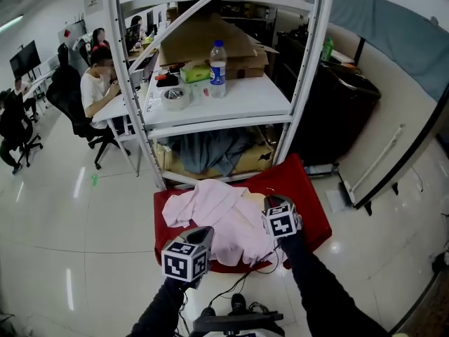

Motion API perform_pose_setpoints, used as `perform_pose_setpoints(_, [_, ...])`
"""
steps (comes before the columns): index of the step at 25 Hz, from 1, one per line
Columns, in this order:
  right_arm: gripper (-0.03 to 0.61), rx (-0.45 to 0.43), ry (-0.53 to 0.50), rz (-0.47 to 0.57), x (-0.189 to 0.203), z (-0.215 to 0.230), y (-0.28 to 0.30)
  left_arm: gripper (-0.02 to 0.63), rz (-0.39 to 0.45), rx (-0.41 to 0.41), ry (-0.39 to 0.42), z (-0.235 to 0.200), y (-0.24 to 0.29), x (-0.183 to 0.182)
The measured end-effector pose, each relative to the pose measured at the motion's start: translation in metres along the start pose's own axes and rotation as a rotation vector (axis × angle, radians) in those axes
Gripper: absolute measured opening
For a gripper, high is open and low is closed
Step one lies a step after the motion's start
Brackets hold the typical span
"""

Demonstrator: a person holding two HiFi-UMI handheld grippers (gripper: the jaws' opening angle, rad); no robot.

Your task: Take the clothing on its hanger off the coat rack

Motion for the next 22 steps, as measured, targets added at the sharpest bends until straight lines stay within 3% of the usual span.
perform_pose_setpoints(4, [-0.014,-0.001,0.070,0.039,0.004,0.006,-0.022,-0.005,0.014,0.029,0.021,0.012,0.003,-0.009])
perform_pose_setpoints(10, [-0.025,-0.147,0.231,0.248,-0.014,-0.020,-0.075,-0.005,0.040,0.065,0.050,0.027,0.006,-0.026])
perform_pose_setpoints(15, [-0.025,-0.237,0.286,0.371,-0.027,-0.046,-0.116,-0.005,0.073,0.110,0.082,0.052,0.008,-0.041])
perform_pose_setpoints(22, [-0.025,-0.323,0.307,0.432,-0.038,-0.073,-0.154,-0.005,0.115,0.151,0.121,0.088,-0.002,-0.058])
Point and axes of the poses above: the fingertips, and each gripper's own axes: y forward along the fingers, z to its right, x out of its underside, the point moved 1 cm from there along -y, backward along the fingers, and after that the axes turned 11 degrees about -x, right-handed, at the moved point
